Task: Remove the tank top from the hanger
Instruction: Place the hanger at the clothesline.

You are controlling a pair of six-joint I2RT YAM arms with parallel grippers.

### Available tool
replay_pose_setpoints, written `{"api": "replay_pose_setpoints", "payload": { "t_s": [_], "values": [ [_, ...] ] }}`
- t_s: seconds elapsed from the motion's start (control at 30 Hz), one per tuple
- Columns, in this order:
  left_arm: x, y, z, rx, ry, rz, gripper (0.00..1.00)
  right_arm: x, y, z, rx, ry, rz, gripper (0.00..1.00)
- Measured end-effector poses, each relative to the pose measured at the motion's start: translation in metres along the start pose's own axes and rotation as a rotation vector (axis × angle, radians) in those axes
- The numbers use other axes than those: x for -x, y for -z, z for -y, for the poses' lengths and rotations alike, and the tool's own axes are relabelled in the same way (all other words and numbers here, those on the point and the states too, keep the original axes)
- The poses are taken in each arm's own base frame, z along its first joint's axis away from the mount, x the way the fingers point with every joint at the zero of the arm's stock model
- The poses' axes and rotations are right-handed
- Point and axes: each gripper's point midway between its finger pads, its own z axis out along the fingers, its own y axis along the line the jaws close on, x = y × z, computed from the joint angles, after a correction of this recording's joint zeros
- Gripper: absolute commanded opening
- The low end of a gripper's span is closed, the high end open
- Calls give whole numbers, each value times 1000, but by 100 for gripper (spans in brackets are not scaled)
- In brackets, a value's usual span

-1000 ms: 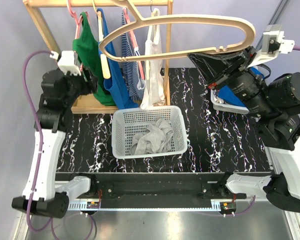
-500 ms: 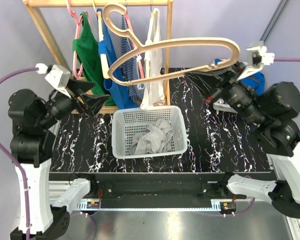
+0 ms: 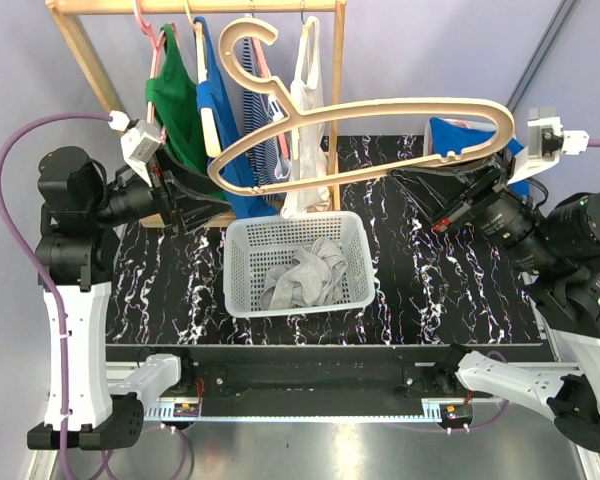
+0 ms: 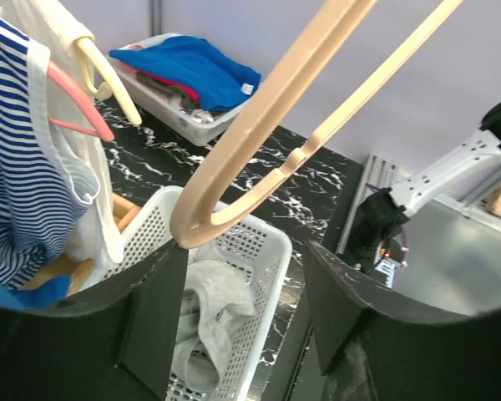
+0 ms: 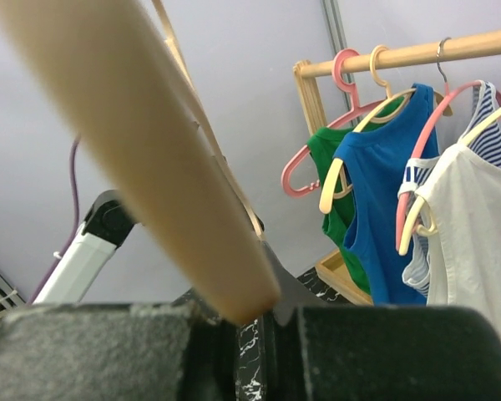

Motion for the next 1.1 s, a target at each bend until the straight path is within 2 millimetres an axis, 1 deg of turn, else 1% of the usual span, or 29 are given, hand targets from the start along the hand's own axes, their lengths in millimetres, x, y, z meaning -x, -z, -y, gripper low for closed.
{"api": "replay_pose_setpoints", "payload": {
  "t_s": [0.07,0.13,0.17,0.27,0.33,0.37,0.4,0.57,0.67,0.7,0.87,0.97,1.0,1.03,1.07,1.1],
  "values": [
    [2,0,1,-27,18,4,46,2,3,-2,6,-7,14,0],
    [3,-2,7,-89,39,6,43,6,9,-5,13,-10,28,0],
    [3,-3,8,-113,51,10,39,8,11,-6,16,-11,34,0],
    [3,-5,13,-185,84,12,35,10,14,-9,29,-15,37,0],
    [4,-4,21,-234,86,4,33,2,11,-8,31,-26,15,0],
    [6,-3,27,-262,74,1,33,-6,8,-6,34,-37,-7,0],
    [7,-2,29,-272,68,0,30,-9,5,-5,33,-44,-13,0],
    [9,1,38,-316,35,-6,25,-23,-1,-4,41,-76,-53,0],
    [10,2,41,-332,18,-9,4,-29,-2,-1,33,-87,-69,0],
    [10,2,41,-335,19,-11,0,-29,-2,-1,31,-89,-68,0],
    [10,5,48,-361,-9,-17,0,-30,0,2,17,-94,-64,0],
    [11,7,52,-362,-22,-14,5,-30,-1,4,6,-93,-60,0],
    [11,8,54,-364,-25,-13,5,-30,-1,6,0,-93,-58,0],
    [11,8,54,-363,-28,-12,4,-30,-2,6,-1,-93,-57,0],
    [12,9,55,-362,-31,-12,0,-31,-2,6,-1,-93,-57,0],
    [12,9,56,-361,-34,-11,0,-31,-2,7,-2,-92,-55,0]
  ]
}}
